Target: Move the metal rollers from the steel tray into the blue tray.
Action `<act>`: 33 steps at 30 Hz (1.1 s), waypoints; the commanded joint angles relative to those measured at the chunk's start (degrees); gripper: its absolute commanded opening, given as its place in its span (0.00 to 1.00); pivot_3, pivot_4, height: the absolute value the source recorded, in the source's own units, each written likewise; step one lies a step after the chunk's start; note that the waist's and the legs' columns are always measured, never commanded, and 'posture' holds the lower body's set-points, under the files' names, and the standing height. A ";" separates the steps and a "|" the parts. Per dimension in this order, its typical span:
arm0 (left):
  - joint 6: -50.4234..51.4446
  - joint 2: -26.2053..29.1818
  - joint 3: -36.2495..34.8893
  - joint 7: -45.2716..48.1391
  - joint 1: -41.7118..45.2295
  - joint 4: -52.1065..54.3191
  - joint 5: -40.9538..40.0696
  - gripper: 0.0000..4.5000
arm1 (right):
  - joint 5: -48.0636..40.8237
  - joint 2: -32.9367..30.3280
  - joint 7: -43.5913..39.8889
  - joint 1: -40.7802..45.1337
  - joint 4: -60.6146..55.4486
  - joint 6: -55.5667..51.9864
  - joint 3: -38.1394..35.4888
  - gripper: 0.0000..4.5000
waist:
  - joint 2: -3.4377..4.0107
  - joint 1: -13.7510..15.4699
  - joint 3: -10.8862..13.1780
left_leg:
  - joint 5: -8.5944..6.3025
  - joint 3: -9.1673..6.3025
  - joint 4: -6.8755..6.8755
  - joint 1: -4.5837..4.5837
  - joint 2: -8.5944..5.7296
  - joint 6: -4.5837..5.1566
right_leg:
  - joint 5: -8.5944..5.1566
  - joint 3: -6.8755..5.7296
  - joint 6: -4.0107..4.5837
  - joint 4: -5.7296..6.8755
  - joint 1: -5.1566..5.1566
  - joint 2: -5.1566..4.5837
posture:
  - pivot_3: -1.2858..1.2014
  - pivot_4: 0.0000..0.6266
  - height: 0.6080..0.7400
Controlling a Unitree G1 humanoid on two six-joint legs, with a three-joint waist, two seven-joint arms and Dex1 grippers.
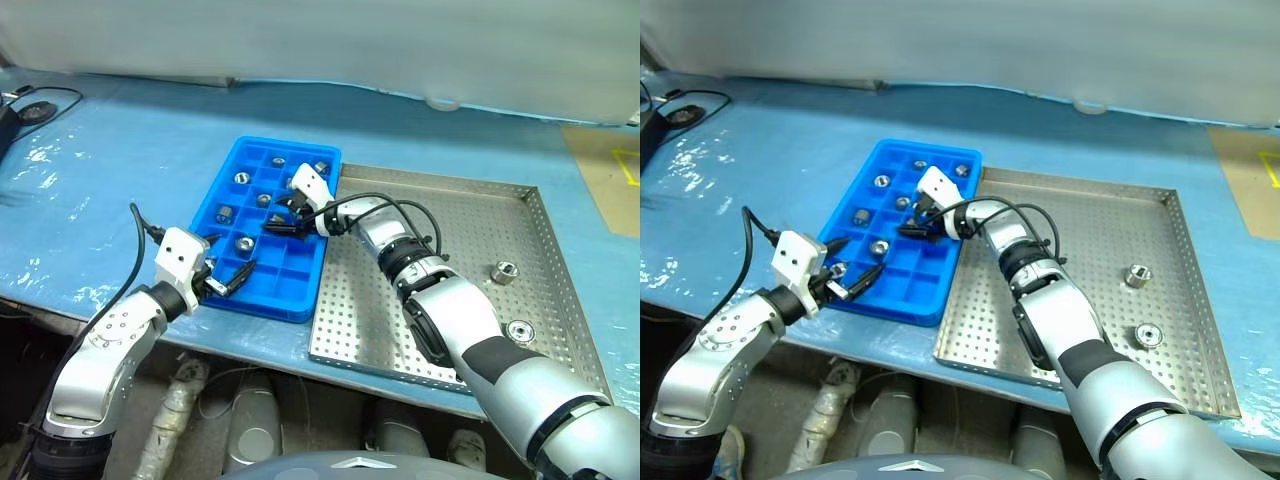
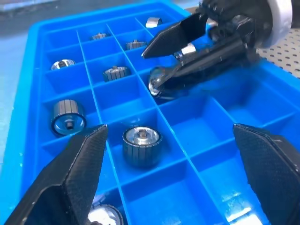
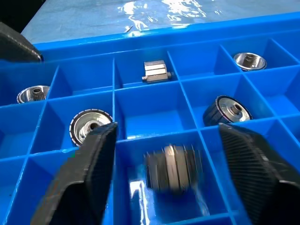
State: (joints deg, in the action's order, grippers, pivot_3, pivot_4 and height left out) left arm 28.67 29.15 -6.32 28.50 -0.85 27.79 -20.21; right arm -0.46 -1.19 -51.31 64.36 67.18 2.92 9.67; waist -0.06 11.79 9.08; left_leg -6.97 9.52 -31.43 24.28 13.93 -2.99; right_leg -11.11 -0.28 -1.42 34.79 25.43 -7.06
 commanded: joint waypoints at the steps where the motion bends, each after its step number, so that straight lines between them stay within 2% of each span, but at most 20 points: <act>1: -0.48 -0.16 0.84 0.85 2.36 0.34 -0.58 1.00 | -1.88 -0.94 -1.29 -0.34 -2.97 1.44 -2.83 0.96 | 0.00 0.05 0.00 | 0.01 -0.01 0.00 0.00 0.00 -0.02 | 0.00 0.00 0.00 0.01 -0.01 0.00 | 0.69 0.24 1.00; 8: -1.27 -1.01 4.62 5.61 9.25 -4.13 -1.65 1.00 | -5.23 -8.02 -5.54 -4.63 -12.10 -0.37 -7.25 0.96 | 0.01 -0.06 0.00 | 0.04 -0.05 -0.12 0.05 -0.02 -0.05 | 0.01 -0.06 0.01 0.06 -0.07 -0.01 | 0.64 0.24 1.00; 15: -4.00 -3.85 10.42 12.26 17.35 -13.09 -1.35 1.00 | -8.62 -19.85 -9.80 -20.38 -38.61 -11.49 -8.56 0.96 | 0.01 -1.63 0.00 | 0.06 -0.04 -0.24 0.06 -0.03 -0.05 | 0.01 -0.01 0.00 0.03 -0.10 0.03 | 0.55 0.24 1.00; 20: -6.79 -6.40 14.53 17.63 22.83 -20.54 -0.69 1.00 | -12.08 -28.15 -6.68 -32.82 -57.44 -22.34 -13.21 0.96 | 0.01 -3.87 0.00 | 0.07 0.04 -0.29 -0.12 -0.07 -0.05 | 0.02 0.17 -0.02 0.05 -0.16 0.03 | 0.50 0.24 1.00; 24: -9.11 -8.31 17.12 20.91 25.48 -24.86 0.27 1.00 | -14.77 -32.95 -3.85 -41.24 -67.92 -29.06 -17.43 0.96 | 0.00 -6.39 0.00 | 0.06 0.18 -0.25 -0.37 -0.08 -0.03 | 0.02 0.33 -0.03 0.03 -0.26 0.03 | 0.47 0.24 1.00; 29: -11.18 -10.63 18.86 23.83 28.08 -29.26 0.96 1.00 | -16.60 -38.08 -1.50 -51.25 -77.22 -35.73 -21.43 0.96 | 0.00 -8.58 0.00 | 0.05 0.35 -0.17 -0.54 -0.08 -0.02 | 0.01 0.47 -0.06 0.00 -0.27 0.05 | 0.43 0.24 1.00; 33: -12.41 -11.69 19.46 25.66 29.41 -31.92 1.51 1.00 | -15.67 -41.01 1.32 -57.58 -79.25 -38.60 -23.27 0.96 | 0.00 -9.50 0.00 | 0.00 0.45 -0.16 -0.55 -0.10 0.06 | -0.03 0.51 -0.11 -0.09 -0.30 0.02 | 0.42 0.24 1.00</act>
State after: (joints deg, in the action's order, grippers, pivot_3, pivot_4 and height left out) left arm 17.82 17.56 13.12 53.02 27.48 -4.18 -18.88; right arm -15.86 -41.13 -51.03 7.73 -9.72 -34.94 -11.47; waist -0.06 2.29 9.08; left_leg -6.97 9.98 -31.59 23.73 13.83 -2.93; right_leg -11.14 0.25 -1.55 34.69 25.14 -7.04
